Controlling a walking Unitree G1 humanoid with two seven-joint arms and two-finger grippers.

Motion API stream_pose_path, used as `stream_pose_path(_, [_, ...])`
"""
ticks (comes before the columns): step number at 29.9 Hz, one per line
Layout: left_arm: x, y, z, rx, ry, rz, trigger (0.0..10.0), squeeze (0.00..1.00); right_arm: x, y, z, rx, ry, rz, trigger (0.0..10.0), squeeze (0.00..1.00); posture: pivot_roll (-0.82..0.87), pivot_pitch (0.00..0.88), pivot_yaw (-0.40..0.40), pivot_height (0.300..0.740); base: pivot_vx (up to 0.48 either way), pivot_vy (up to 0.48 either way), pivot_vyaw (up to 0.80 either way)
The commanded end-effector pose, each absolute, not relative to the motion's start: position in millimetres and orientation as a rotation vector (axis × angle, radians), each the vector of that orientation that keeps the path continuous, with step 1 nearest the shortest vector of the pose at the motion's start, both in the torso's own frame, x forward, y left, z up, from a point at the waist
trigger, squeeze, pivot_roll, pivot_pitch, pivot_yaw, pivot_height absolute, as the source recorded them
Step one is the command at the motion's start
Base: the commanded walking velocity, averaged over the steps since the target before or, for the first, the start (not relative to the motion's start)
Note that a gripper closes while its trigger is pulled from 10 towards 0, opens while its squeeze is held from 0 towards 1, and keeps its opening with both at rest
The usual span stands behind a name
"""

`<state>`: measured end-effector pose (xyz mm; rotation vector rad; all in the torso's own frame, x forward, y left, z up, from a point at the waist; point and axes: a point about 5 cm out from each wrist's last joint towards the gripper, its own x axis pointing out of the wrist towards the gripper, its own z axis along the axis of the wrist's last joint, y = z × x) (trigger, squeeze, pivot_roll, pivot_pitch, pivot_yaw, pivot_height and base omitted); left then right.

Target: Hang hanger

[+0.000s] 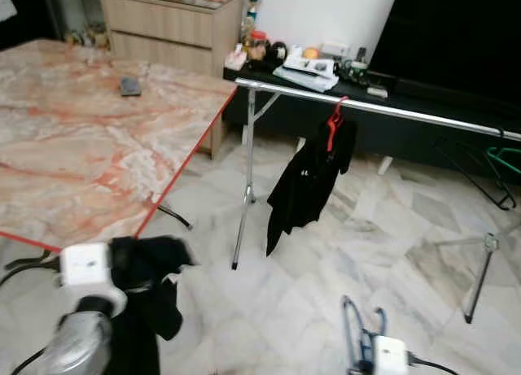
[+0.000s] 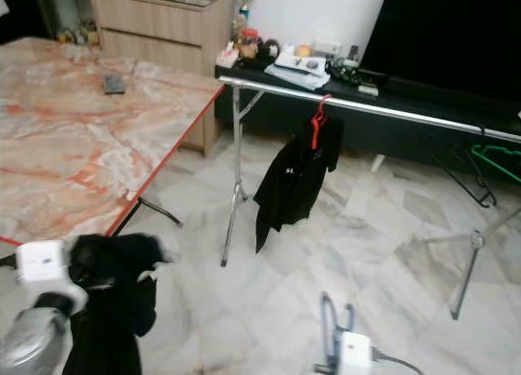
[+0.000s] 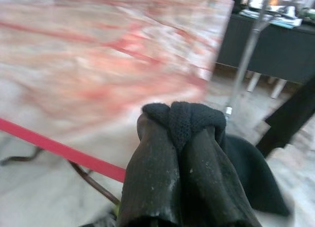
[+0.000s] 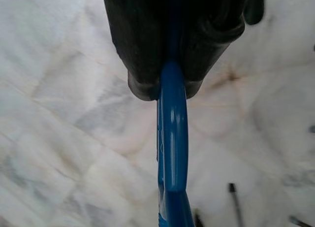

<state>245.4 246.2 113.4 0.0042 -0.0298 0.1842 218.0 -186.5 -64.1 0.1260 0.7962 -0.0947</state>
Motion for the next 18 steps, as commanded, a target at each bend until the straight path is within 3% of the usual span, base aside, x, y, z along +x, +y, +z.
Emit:
stream_pose_path(1, [248.3,240.6,121.2,-0.002,-0.065,0.167,10.0,0.00,214.4,-203.6,-63.8,0.097,0.809,-0.121,10.0,0.00,0.18,0.101,-0.099,0.740,0.000,0.480,0.00])
stream_pose_path(18, [251.6,242.0,127.8,-0.004,-0.085,0.173,10.0,0.00,215.2,-206.9,-62.8,0.100,0.805,-0.137,10.0,0.00,0.18,0.107,-0.106,0.740,0.000,0.480,0.00])
